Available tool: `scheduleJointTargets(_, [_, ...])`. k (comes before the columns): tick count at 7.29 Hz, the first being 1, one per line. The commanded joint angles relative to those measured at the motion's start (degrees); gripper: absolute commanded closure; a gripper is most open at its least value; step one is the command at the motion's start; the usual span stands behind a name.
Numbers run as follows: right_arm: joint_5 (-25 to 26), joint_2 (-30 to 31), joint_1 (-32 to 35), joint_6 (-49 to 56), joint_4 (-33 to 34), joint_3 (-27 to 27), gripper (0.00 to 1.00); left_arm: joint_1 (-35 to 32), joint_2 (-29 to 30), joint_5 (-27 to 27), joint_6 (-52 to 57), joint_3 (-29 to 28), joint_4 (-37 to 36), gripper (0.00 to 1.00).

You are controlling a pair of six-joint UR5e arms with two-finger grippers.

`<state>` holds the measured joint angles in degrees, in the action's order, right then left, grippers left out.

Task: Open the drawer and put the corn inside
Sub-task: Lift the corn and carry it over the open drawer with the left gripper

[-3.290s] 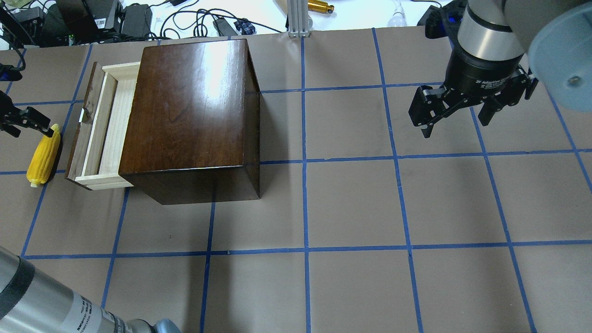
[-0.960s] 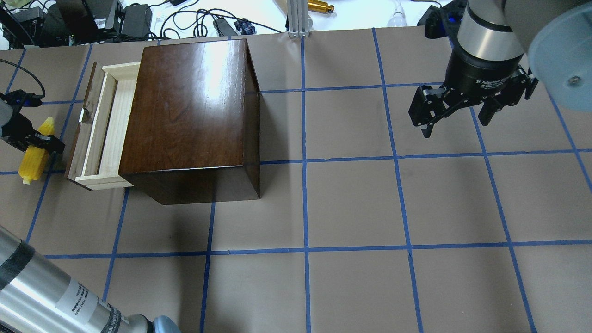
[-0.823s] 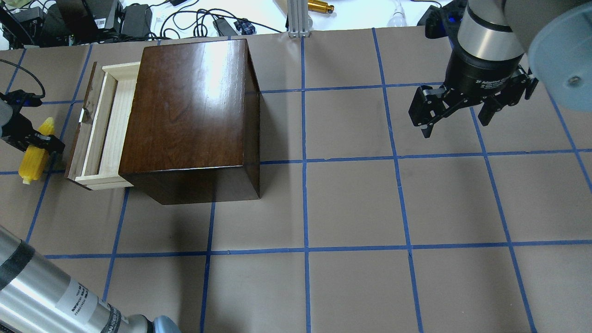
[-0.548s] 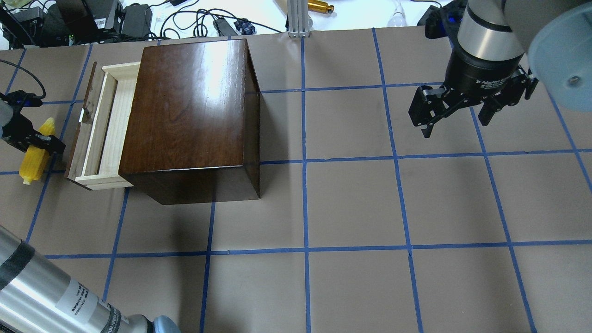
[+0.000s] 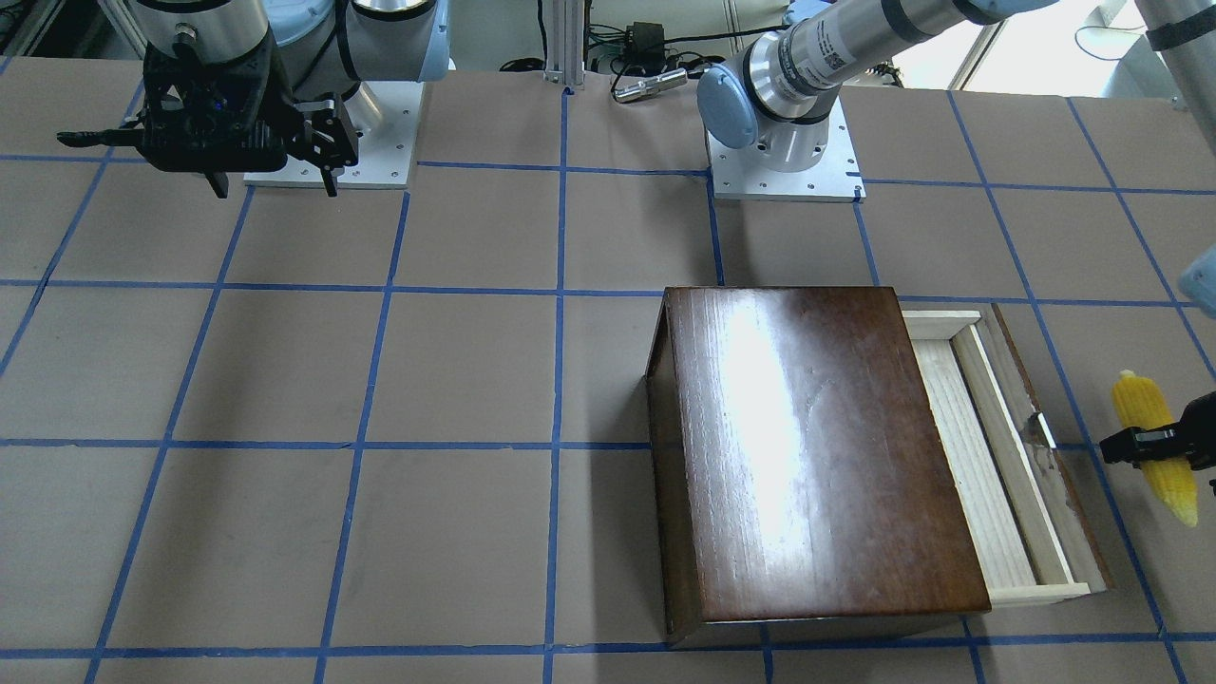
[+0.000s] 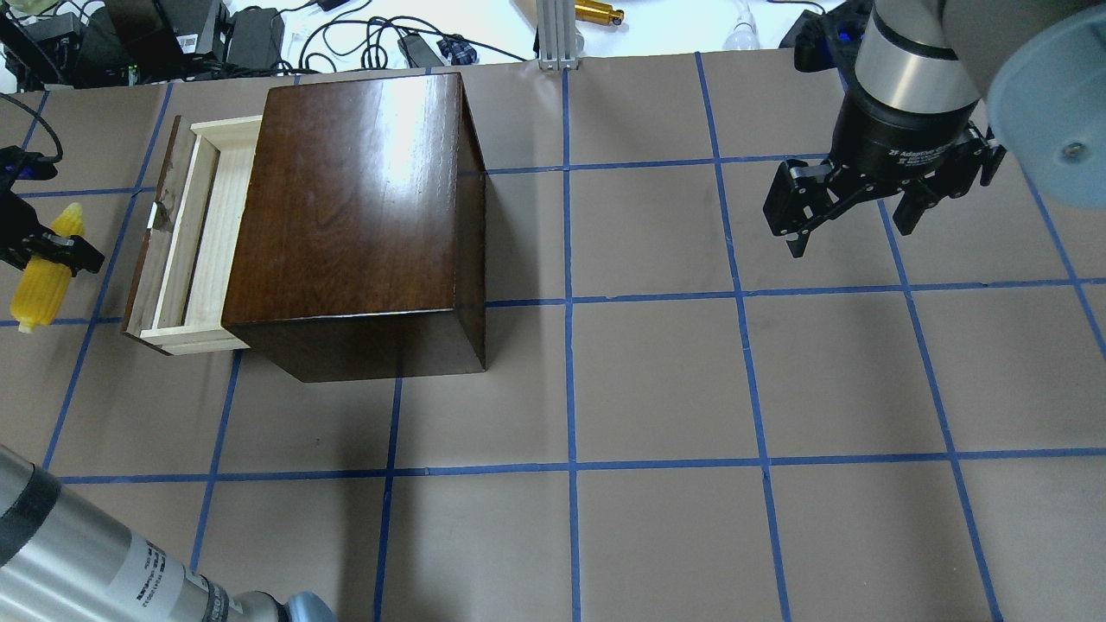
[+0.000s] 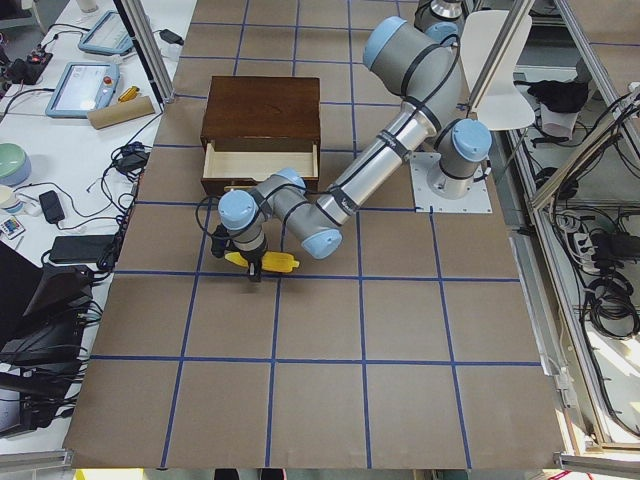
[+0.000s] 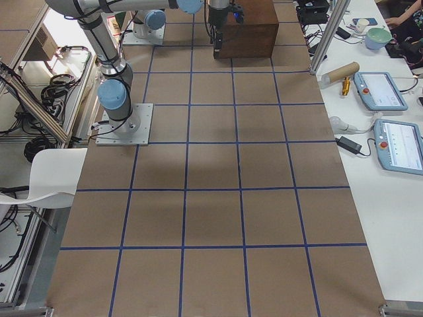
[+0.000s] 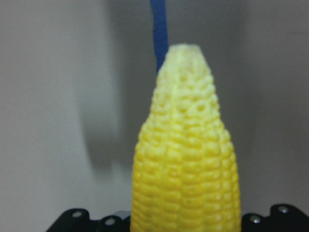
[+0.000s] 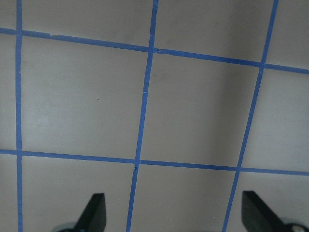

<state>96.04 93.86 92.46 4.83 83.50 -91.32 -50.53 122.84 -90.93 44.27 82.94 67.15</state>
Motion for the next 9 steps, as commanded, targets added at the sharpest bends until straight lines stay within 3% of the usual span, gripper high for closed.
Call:
scheduleJointTargets(1, [0.0,-0.1,0.0,0.0,0.0,0.0,0.00,-3.2,-6.5,0.7,-3.4,-0.2,7.3,1.00])
scheduleJointTargets(5, [-0.1,0.0,0.0,0.0,0.0,0.0,0.00,-12.9,-13.7,3.9,-17.3,0.5,12.1,1.00])
scheduleJointTargets(9, [-0.1,0.0,0.0,0.0,0.0,0.0,0.00,-19.2,-14.2,5.4,-24.4,2.7,11.3,1.00])
